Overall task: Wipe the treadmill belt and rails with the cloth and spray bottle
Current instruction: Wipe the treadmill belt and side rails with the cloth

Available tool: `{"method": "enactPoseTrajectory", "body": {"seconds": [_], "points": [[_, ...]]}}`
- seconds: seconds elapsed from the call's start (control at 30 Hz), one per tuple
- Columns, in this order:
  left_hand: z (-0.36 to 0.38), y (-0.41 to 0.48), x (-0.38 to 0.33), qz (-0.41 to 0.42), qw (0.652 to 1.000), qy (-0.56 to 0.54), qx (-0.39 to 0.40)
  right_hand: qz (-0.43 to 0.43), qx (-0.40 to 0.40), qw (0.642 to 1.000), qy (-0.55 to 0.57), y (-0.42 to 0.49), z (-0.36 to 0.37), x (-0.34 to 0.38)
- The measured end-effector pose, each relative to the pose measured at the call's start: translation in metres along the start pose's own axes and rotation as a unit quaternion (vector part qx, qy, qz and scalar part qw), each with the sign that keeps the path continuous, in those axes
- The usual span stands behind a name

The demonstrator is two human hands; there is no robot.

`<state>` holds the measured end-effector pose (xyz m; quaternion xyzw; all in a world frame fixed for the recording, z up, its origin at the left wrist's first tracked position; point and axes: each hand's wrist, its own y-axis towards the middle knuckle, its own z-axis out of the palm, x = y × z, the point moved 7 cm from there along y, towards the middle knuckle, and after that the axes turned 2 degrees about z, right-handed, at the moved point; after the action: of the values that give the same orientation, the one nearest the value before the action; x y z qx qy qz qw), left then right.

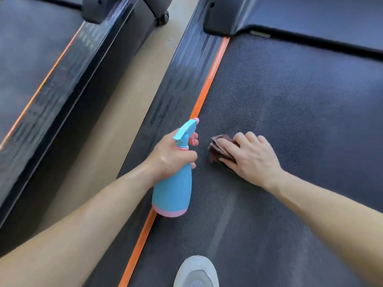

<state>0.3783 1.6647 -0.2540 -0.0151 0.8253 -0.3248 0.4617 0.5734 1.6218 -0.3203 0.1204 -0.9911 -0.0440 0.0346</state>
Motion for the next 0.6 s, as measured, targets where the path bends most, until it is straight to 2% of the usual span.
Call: {"method": "enactPoseTrajectory", "body": {"seconds": [0.07, 0.17, 0.23, 0.3, 0.4, 0.47, 0.53, 0.6], "points": [[0.001, 0.001, 0.004, -0.001, 1.0, -0.015, 0.0, 0.05, -0.018, 0.998, -0.014, 0.035, 0.0, -0.026], [0.004, -0.005, 0.014, -0.003, 1.0, -0.023, 0.014, 0.19, -0.033, 0.981, 0.0, 0.082, -0.003, -0.071], [0.008, -0.01, 0.019, -0.003, 0.999, -0.026, 0.024, 0.236, -0.03, 0.971, 0.001, 0.083, -0.003, -0.077], [0.012, -0.014, 0.02, 0.007, 0.999, -0.013, 0.037, 0.226, -0.045, 0.973, -0.012, 0.049, -0.009, -0.057], [0.017, -0.013, 0.018, 0.008, 0.999, -0.003, 0.044, 0.112, -0.032, 0.993, -0.003, -0.031, -0.008, -0.01], [0.025, -0.01, 0.016, 0.006, 0.999, -0.011, 0.045, 0.063, -0.005, 0.998, 0.001, -0.043, -0.004, -0.018], [0.032, -0.007, 0.014, 0.01, 0.999, -0.018, 0.047, 0.114, -0.019, 0.993, -0.014, -0.012, -0.009, -0.053], [0.036, -0.006, 0.01, 0.017, 0.998, -0.034, 0.051, 0.238, -0.033, 0.97, -0.017, 0.028, -0.016, -0.103]]}}
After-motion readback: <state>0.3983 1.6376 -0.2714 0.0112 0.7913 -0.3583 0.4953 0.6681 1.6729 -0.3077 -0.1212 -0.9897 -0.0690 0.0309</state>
